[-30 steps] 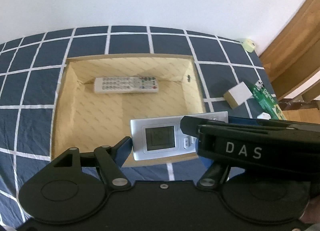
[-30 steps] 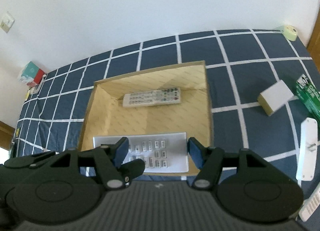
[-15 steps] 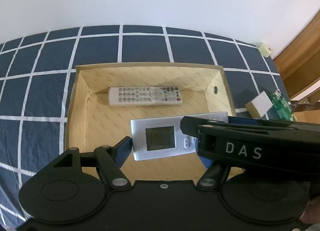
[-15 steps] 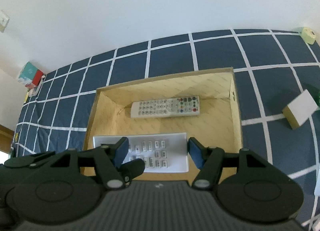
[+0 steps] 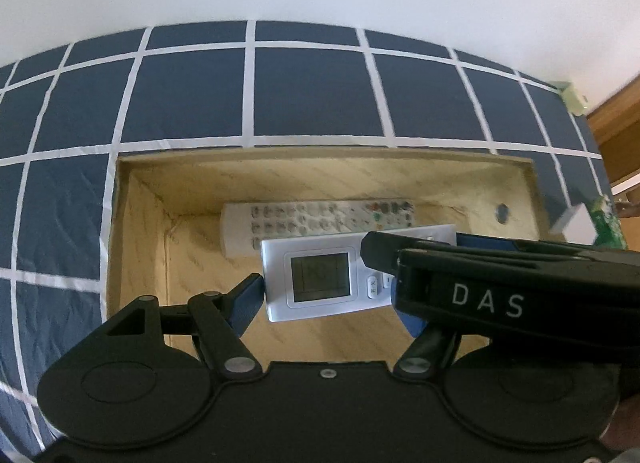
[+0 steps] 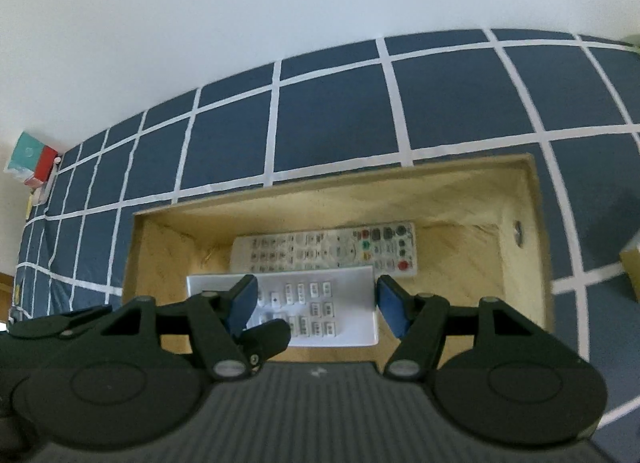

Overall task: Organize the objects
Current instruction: 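Lower the air-conditioner remote into the box and open the right gripper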

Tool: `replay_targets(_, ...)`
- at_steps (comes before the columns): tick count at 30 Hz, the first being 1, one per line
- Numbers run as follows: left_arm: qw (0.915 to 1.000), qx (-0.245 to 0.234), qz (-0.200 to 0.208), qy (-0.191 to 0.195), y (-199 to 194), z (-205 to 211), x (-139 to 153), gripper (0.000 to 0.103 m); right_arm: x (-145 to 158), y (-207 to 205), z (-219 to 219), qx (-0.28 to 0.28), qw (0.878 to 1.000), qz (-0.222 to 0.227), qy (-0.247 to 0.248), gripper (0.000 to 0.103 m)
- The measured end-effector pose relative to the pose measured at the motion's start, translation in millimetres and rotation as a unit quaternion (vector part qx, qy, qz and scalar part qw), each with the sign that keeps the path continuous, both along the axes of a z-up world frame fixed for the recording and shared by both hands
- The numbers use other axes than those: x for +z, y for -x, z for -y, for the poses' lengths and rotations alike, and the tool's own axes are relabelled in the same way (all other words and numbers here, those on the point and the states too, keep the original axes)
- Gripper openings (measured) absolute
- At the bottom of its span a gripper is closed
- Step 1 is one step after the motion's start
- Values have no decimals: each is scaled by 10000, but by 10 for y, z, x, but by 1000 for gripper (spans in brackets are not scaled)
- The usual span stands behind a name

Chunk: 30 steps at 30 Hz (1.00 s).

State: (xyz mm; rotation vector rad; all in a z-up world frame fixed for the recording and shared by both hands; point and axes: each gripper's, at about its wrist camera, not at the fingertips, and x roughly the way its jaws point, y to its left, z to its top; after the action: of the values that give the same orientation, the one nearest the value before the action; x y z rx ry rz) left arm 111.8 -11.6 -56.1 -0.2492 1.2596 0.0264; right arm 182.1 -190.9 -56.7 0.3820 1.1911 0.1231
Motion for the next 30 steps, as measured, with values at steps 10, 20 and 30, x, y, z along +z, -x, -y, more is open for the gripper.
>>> replay_targets(10,9998,-13,-175,14,-312,-207,-286,68,-328,-410,-86,40,9997,-239,-49,65)
replay_targets(20,9996,-38,-275,108,-461,-247,-423,68,-451,-573,-57,20,9993,-381,-13,65)
replay_targets(30,9993,-64,-348,139,-518,-250,-519,68,-545,-639,-31,43,9986,-528,26,65)
